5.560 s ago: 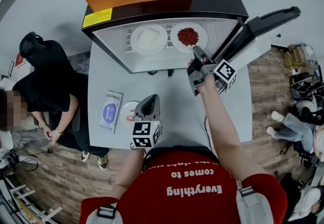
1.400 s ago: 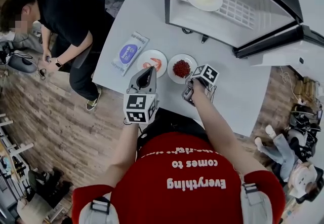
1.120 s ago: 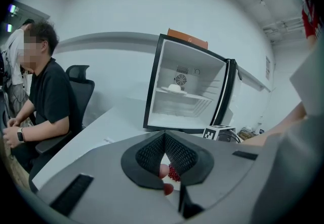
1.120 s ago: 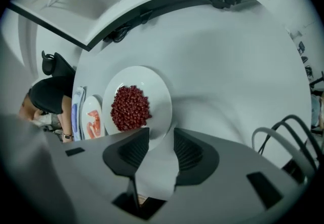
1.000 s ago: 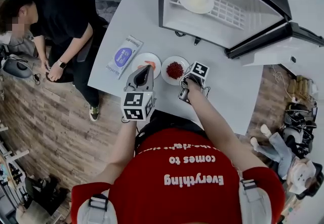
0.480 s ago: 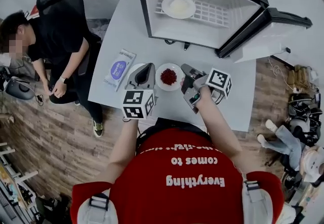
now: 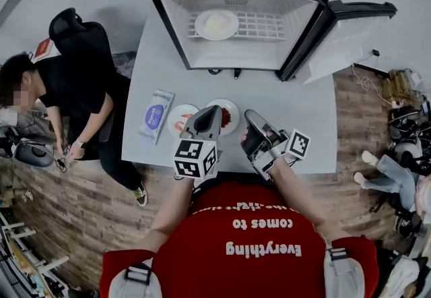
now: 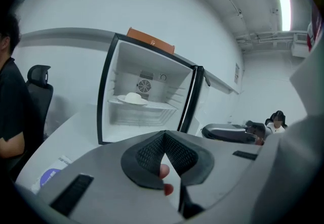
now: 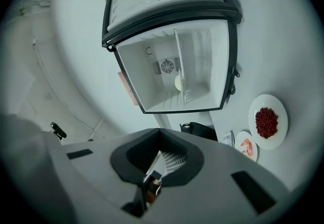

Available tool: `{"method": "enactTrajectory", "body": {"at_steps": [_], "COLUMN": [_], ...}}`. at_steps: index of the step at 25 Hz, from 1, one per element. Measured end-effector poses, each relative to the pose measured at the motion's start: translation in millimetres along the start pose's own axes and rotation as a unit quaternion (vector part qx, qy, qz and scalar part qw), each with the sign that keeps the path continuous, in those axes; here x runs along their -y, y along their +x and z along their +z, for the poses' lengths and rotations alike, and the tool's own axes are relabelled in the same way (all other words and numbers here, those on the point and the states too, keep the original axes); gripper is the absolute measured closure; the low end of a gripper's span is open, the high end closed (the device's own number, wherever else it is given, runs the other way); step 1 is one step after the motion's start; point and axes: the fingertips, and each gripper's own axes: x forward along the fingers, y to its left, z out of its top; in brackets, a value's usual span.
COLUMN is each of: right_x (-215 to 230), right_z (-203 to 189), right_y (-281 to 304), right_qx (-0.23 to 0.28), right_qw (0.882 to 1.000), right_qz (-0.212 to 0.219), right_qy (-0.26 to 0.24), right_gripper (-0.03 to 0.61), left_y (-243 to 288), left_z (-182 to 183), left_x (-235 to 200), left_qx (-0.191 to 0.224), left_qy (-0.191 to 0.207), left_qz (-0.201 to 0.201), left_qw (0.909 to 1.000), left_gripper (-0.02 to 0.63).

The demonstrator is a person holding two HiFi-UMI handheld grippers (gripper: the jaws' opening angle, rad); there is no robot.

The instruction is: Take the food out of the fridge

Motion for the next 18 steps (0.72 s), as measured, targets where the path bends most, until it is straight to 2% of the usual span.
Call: {"method": "enactTrajectory", "body": {"at_steps": [8,14,18], "right_x": [-9.0,-2.6,11.7], "right_z": [-7.4,4.9,21.6], "right_y": [18.1,41.3,53.5], "right_qx": [-0.045,-0.063,-0.049], "right_qw": [0.999,0.998,0.999], "right_qz": [0.012,0.006,-0.013], "right_qy": [-0.024,-0.031,-0.015], "right_gripper": [0.566,0.565,0.565], "left_y": [11.2,21.8,29.9], "left_z": [4.7,12.1,15.5], "left_x": [14.2,1.0,-13.8], "left_qx": [-0.010,-0.001,-0.007], "left_qy": [0.026,0.020,0.012], "left_qz": [-0.038,-0.029,-0.023], "left_qw": [0.9989,0.9994,0.9996], "left_gripper": [0.608,0.607,0.607]}}
